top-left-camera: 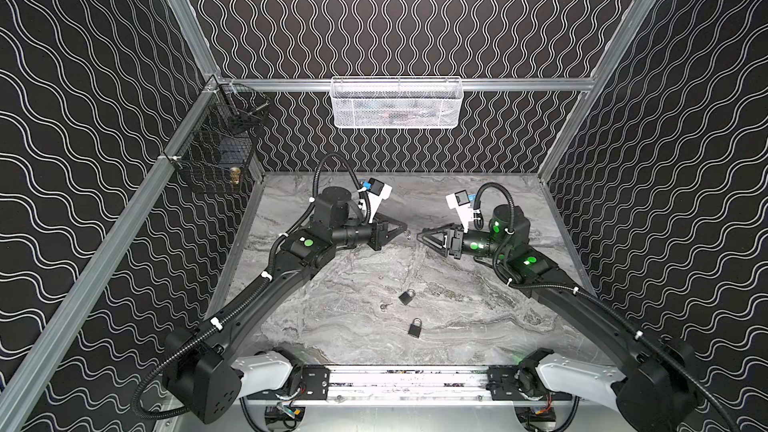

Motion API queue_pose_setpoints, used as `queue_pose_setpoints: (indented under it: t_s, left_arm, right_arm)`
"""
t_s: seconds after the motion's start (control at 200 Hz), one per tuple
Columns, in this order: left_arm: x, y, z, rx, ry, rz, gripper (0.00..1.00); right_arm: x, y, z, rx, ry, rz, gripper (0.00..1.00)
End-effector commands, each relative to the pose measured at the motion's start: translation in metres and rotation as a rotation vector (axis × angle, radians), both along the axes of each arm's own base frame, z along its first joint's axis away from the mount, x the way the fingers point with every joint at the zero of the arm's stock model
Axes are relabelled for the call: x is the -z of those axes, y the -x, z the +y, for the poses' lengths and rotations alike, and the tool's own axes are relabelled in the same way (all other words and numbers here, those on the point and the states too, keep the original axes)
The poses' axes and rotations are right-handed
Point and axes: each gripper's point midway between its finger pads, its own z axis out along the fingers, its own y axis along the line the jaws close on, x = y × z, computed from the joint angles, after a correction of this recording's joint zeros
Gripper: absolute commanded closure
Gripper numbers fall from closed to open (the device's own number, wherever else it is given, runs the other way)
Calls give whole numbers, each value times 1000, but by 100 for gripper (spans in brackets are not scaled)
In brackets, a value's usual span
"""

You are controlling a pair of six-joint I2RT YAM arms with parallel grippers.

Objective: Unlock with the key

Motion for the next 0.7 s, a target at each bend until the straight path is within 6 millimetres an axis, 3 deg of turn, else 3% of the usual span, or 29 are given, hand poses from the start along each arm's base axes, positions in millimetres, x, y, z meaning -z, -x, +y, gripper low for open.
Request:
queue_pose_setpoints:
  t_s: [0.0,0.375,0.691]
  left_arm:
    - [-5,4,-3,38,-4,-27,100]
    - [-6,3,-7,60,4,-29,100]
    - [-9,0,-10,59,6,-30,100]
  right_arm:
    - [-18,10,6,-100,-66,-69,39]
    - [-17,6,17,-180,-84,-65,44]
    - [-13,4,21,-205,-77,-68,56]
